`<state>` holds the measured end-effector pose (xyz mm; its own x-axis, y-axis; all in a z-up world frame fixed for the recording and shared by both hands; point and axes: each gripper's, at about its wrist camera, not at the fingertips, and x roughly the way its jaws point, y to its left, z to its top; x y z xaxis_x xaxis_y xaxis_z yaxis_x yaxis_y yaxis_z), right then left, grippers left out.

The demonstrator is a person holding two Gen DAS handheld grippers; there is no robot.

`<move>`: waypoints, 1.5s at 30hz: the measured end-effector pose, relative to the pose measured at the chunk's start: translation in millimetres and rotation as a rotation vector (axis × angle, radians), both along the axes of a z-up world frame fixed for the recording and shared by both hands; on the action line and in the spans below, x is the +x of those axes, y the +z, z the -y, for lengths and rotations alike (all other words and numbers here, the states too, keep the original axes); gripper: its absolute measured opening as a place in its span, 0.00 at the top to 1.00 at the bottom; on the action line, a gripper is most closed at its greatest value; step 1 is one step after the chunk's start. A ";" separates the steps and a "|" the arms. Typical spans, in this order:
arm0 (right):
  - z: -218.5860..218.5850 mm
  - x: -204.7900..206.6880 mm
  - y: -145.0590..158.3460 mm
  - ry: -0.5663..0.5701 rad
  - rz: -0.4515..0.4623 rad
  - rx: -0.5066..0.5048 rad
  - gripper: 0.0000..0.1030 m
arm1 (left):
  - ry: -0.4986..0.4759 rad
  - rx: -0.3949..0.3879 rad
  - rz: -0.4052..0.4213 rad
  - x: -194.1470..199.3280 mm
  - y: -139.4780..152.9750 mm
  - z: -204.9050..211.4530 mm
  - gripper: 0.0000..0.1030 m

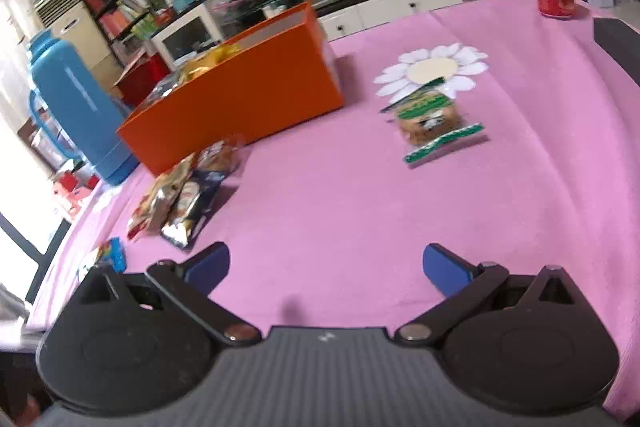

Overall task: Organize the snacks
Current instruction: 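Move both tools back over the remaining snacks, then grasp the blue cookie packet with the left tool while the right grasps the green-trimmed cookie packet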

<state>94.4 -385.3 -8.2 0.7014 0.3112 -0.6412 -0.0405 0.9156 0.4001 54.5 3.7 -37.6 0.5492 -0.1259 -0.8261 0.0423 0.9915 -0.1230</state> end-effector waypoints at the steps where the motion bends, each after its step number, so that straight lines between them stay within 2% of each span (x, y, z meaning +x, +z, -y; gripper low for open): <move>1: 0.1 1.6 2.4 -0.008 0.012 -0.004 0.01 | 0.009 0.026 0.004 -3.5 1.6 -2.8 0.39; 5: 4.4 -0.2 2.6 -0.007 0.029 -0.025 0.01 | 0.057 0.076 0.096 1.1 22.5 -21.5 0.36; 8: 2.5 0.8 0.0 0.008 0.018 -0.033 0.01 | 0.023 0.183 0.174 20.5 35.7 -36.5 0.30; 12: 0.4 2.4 -3.3 0.020 0.009 -0.044 0.01 | -0.207 0.294 0.167 55.3 28.2 -53.9 0.26; 14: -0.3 3.7 -5.7 0.019 -0.001 -0.050 0.01 | -0.342 0.286 0.121 72.9 21.3 -62.2 0.27; 16: -2.2 4.7 -6.0 0.022 0.003 -0.065 0.01 | -0.489 0.219 0.038 88.0 11.1 -67.9 0.27; 18: -5.7 5.0 -6.7 0.032 0.005 -0.094 0.01 | -0.539 0.222 -0.007 96.7 0.6 -68.5 0.31; 20: -8.6 5.0 -6.8 0.041 0.007 -0.118 0.01 | -0.489 0.165 -0.004 98.6 2.0 -71.1 0.57; 21: -10.0 5.1 -6.9 0.045 0.008 -0.129 0.01 | -0.423 0.123 -0.019 101.0 4.3 -74.0 0.81; 22: -11.0 5.0 -7.0 0.049 0.009 -0.138 0.01 | -0.359 0.083 -0.032 101.7 6.4 -74.8 0.82; 24: -12.8 5.2 -6.7 0.052 0.009 -0.151 0.01 | -0.231 0.075 -0.027 96.0 6.9 -70.0 0.82; 26: -12.0 6.3 -6.5 0.053 0.006 -0.151 0.01 | -0.111 0.120 -0.009 81.5 5.6 -58.2 0.80; 30: 2.1 12.4 1.7 0.029 0.007 -0.072 0.01 | 0.012 0.141 0.018 59.3 3.6 -33.8 0.74; 34: 17.6 38.5 22.8 -0.019 0.066 -0.141 0.01 | 0.048 0.122 0.013 55.5 2.4 -20.9 0.53; 37: 26.4 81.7 22.1 -0.029 0.045 -0.203 0.01 | 0.041 0.129 0.008 57.8 0.7 -16.9 0.51; 41: 27.1 126.6 -2.5 -0.001 -0.031 -0.261 0.01 | 0.049 0.120 0.001 58.2 -0.3 -20.3 0.47; 43: 23.7 129.7 -13.2 0.029 -0.039 -0.275 0.04 | 0.053 0.124 0.002 58.2 -1.3 -20.8 0.43; 44: 19.4 125.0 -13.9 0.040 -0.021 -0.312 0.18 | 0.054 0.123 0.003 58.3 -1.7 -21.3 0.42; 45: 14.1 119.0 -12.6 0.058 -0.007 -0.359 0.36 | 0.053 0.124 0.005 58.4 -1.9 -21.3 0.42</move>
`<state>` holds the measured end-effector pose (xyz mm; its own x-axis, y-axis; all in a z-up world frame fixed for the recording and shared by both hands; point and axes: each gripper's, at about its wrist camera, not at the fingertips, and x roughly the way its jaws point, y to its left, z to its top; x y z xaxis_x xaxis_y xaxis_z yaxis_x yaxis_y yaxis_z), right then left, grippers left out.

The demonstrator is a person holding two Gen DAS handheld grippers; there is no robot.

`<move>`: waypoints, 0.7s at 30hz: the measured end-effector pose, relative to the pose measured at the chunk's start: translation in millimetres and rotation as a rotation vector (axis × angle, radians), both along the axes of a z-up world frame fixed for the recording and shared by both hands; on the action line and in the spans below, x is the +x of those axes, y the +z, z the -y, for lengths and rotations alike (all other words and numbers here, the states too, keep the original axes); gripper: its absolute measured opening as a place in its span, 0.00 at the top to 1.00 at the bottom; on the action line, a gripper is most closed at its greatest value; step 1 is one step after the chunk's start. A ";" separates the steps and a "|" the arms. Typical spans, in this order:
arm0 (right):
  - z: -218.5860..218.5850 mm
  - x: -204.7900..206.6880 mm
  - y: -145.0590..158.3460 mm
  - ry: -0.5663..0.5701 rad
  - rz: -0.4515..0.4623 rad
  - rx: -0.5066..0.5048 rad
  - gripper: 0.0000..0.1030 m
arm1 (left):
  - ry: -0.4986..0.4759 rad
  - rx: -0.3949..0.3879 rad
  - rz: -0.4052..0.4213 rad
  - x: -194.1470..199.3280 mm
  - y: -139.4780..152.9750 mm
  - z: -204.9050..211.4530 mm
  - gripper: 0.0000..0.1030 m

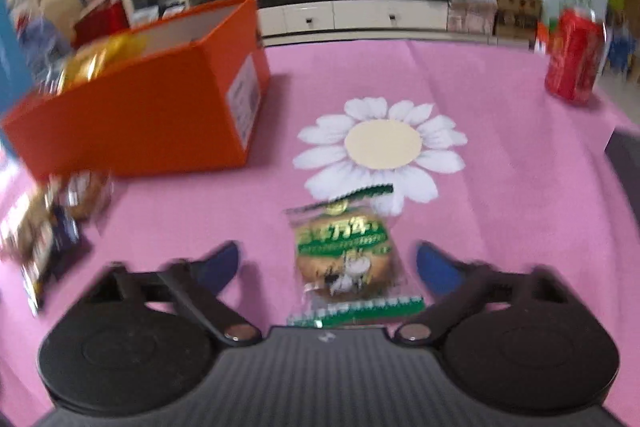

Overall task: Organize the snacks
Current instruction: 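Grasp the blue cookie packet with the left tool while the right grasps the green-trimmed cookie packet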

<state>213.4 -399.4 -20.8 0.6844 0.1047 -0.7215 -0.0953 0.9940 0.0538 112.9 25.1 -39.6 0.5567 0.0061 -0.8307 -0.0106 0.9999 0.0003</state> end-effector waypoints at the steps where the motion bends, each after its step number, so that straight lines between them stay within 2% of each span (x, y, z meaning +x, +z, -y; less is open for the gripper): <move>1: -3.8 -7.4 2.9 0.025 0.002 -0.009 0.41 | -0.001 0.001 0.002 0.1 -0.4 0.2 0.41; 2: -4.8 -14.7 3.7 0.044 -0.011 0.017 0.42 | 0.000 0.001 0.003 -0.1 -0.5 0.2 0.41; 6: -21.1 -54.4 7.9 0.102 -0.019 -0.004 0.42 | -0.002 -0.001 0.000 -3.7 -0.2 0.5 0.41; 8: -27.9 -78.9 10.7 0.116 -0.025 0.024 0.41 | -0.011 0.003 0.004 -8.7 -0.4 0.8 0.40; 11: -41.5 -109.9 10.2 0.133 -0.008 0.001 0.31 | -0.015 0.007 0.013 -14.7 -2.0 1.0 0.34; 12: -43.5 -114.9 9.4 0.133 -0.006 0.008 0.25 | -0.017 0.010 0.015 -15.6 -2.1 1.1 0.33; 15: -48.1 -112.1 7.7 0.149 -0.008 0.019 0.15 | -0.011 0.031 0.012 -18.0 -0.9 2.1 0.30; 17: -47.2 -112.0 7.2 0.146 -0.003 0.037 0.12 | -0.014 0.054 0.018 -20.2 -0.6 3.7 0.29; 21: -50.2 -110.9 5.3 0.144 0.008 0.013 0.11 | -0.018 0.084 0.027 -20.3 -1.1 8.5 0.29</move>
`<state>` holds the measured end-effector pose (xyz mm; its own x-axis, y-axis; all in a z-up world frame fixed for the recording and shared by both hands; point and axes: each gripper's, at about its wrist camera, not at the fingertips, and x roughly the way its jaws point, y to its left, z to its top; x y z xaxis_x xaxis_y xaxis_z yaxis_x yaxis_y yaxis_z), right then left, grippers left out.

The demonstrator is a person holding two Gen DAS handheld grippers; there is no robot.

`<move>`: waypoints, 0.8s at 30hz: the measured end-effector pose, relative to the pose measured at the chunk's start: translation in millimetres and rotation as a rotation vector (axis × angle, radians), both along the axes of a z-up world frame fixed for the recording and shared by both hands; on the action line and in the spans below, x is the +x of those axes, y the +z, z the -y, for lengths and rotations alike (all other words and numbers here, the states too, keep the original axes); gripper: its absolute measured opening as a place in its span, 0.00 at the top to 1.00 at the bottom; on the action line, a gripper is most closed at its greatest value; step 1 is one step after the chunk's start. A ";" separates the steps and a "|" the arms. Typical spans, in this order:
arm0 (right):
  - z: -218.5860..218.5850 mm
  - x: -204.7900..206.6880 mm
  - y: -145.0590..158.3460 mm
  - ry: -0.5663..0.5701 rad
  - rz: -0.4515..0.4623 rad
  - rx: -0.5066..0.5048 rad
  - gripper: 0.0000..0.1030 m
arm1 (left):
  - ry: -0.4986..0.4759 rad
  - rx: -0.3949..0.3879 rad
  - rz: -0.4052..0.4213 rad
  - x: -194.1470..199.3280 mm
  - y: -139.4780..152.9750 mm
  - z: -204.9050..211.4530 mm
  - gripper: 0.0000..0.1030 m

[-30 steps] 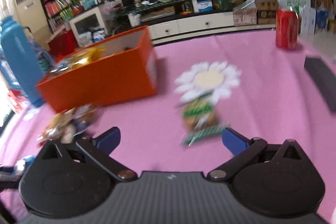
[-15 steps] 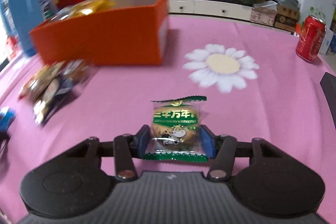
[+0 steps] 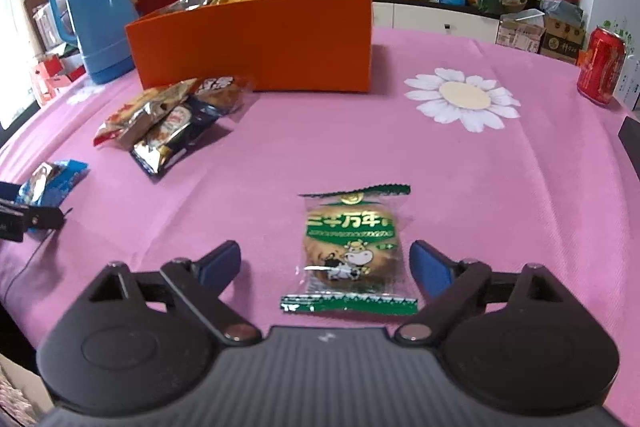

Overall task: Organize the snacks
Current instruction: 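Grasp the blue cookie packet with the left tool while the right grasps the green-trimmed cookie packet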

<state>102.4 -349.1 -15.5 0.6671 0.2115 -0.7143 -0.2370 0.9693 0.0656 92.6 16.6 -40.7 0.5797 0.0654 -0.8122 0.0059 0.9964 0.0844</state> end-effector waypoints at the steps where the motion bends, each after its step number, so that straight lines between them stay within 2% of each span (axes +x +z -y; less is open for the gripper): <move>1: 0.3 1.4 -0.2 -0.003 -0.001 0.003 0.11 | -0.002 0.003 0.000 0.1 0.1 1.3 0.29; 11: -1.9 3.4 -1.7 -0.014 0.005 -0.012 0.10 | -0.004 -0.024 0.004 -2.5 -1.4 1.5 0.27; 13: 1.9 4.6 -0.2 -0.026 0.001 0.005 0.17 | 0.006 -0.051 0.002 -2.2 -2.8 -1.9 0.27; 14: 3.4 4.7 1.5 -0.027 0.004 0.004 0.27 | 0.011 -0.073 0.000 -2.0 -3.3 -4.2 0.30; 15: 4.4 4.5 2.7 -0.028 0.004 0.003 0.41 | 0.013 -0.090 0.006 -2.6 -2.5 -5.8 0.40; 16: 6.0 4.0 4.4 -0.038 0.006 -0.003 0.42 | 0.000 -0.083 0.024 -3.9 0.1 -5.5 0.66; 17: 8.0 3.9 5.2 -0.044 -0.002 0.012 0.43 | -0.012 -0.094 0.019 -3.8 3.1 -5.7 0.67; 19: 12.8 0.9 8.8 -0.070 -0.014 0.064 0.43 | -0.002 -0.130 0.014 -6.3 8.3 -9.7 0.75; 24: 8.6 -23.2 27.7 -0.101 0.010 0.183 0.43 | 0.009 -0.223 0.046 -22.9 28.0 -24.9 0.76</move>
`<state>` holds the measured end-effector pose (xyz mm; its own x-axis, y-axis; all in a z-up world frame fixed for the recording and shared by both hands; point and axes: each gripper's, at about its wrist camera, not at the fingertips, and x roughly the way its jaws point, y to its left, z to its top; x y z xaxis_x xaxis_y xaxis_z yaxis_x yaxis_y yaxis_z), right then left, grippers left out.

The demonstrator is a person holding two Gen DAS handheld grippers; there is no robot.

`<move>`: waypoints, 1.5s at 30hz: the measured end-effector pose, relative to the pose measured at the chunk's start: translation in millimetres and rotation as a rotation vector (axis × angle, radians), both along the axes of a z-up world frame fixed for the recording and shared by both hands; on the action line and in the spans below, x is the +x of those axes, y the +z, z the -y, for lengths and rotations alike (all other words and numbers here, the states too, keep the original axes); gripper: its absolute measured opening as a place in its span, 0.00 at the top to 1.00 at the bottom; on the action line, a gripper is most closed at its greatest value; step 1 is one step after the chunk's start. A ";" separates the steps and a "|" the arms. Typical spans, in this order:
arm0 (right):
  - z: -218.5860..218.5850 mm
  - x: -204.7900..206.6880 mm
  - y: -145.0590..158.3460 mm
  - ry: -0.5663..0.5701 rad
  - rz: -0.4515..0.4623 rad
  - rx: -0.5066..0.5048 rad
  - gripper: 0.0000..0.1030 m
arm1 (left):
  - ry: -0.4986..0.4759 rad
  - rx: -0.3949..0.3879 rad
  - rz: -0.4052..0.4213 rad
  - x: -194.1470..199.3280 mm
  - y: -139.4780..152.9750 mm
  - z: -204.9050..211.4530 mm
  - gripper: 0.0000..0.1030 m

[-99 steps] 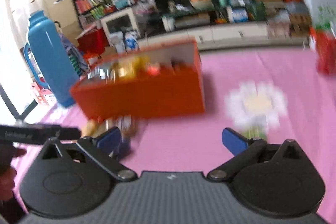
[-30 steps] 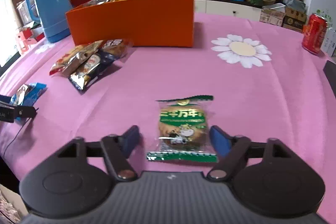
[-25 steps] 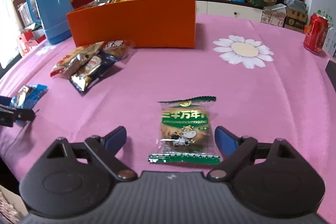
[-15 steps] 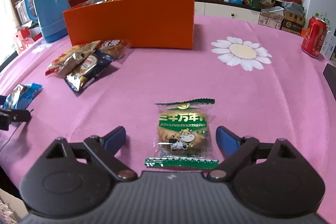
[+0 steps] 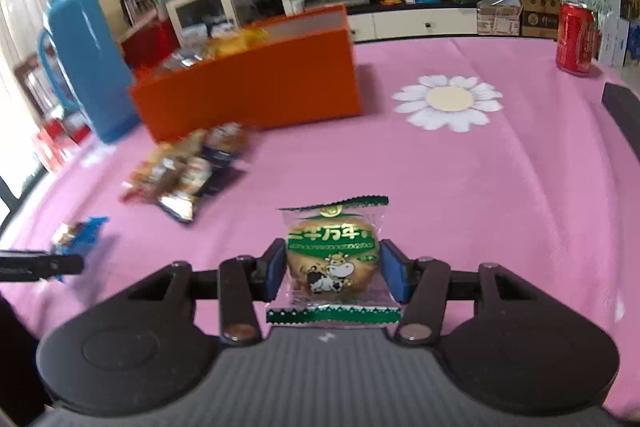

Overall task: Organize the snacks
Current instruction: 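Grasp the blue cookie packet with the left tool while the right grasps the green-trimmed cookie packet, then carry both packets into the orange box and open both tools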

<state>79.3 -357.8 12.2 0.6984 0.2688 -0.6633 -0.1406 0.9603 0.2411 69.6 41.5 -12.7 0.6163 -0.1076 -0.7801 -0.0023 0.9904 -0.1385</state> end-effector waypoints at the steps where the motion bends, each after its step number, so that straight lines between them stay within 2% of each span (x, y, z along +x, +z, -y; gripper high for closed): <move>1: -4.7 -3.4 0.5 0.010 -0.006 0.018 0.43 | 0.004 -0.003 -0.001 -1.3 0.6 -1.7 0.76; 5: -28.0 -4.5 -10.5 0.058 -0.028 -0.035 0.43 | 0.025 0.016 -0.038 -0.5 -11.2 -4.2 0.75; 7: -34.6 -3.5 -15.3 0.069 -0.025 -0.080 0.43 | 0.031 0.032 -0.046 1.2 -18.6 -3.8 0.70; 8: -37.4 -2.5 -18.1 0.075 -0.028 -0.106 0.40 | 0.030 0.049 -0.034 0.4 -19.6 -1.9 0.68; 10: -38.2 -3.1 -20.1 0.079 -0.016 -0.132 0.36 | 0.019 0.084 -0.029 0.9 -21.3 3.2 0.56; 11: -37.8 -3.1 -20.7 0.078 -0.014 -0.135 0.28 | 0.015 0.096 -0.028 1.0 -23.1 5.1 0.53; 13: -36.7 -1.8 -22.9 0.071 -0.010 -0.143 0.25 | 0.005 0.130 -0.012 -1.1 -26.4 10.8 0.49; 14: -36.7 -1.0 -23.7 0.072 -0.008 -0.153 0.25 | 0.000 0.145 0.002 -2.3 -27.2 13.1 0.50; 16: -39.0 -1.2 -24.5 0.085 -0.003 -0.181 0.25 | -0.015 0.134 0.016 -3.3 -25.8 13.5 0.71; 18: -39.7 -3.3 -22.4 0.099 0.000 -0.180 0.42 | -0.025 0.138 0.006 -1.6 -22.9 15.2 0.74; 20: -35.4 -5.1 -18.3 0.098 -0.013 -0.141 0.43 | -0.022 0.114 -0.001 -1.5 -18.1 13.2 0.78; 22: -28.7 -7.2 -11.3 0.084 -0.011 -0.082 0.43 | -0.020 0.054 -0.002 -1.2 -8.8 9.2 0.78; 26: -19.4 1.4 21.0 0.063 0.057 0.002 0.43 | -0.031 0.009 0.058 12.9 24.5 9.7 0.78; 30: -8.9 41.4 57.7 0.053 0.139 0.096 0.43 | -0.038 -0.032 0.138 57.0 65.4 14.0 0.78; 34: -12.3 102.6 87.6 0.053 0.232 0.072 0.43 | -0.048 -0.043 0.215 123.2 100.8 28.8 0.78; 37: -23.8 157.2 99.0 0.076 0.270 0.033 0.43 | -0.068 -0.059 0.247 178.0 114.6 44.8 0.78; 41: -44.4 221.5 91.1 0.128 0.265 -0.027 0.43 | -0.092 -0.049 0.242 246.6 106.1 64.2 0.78; 45: -63.6 268.9 59.4 0.177 0.207 -0.082 0.43 | -0.106 -0.020 0.165 300.3 68.8 77.6 0.77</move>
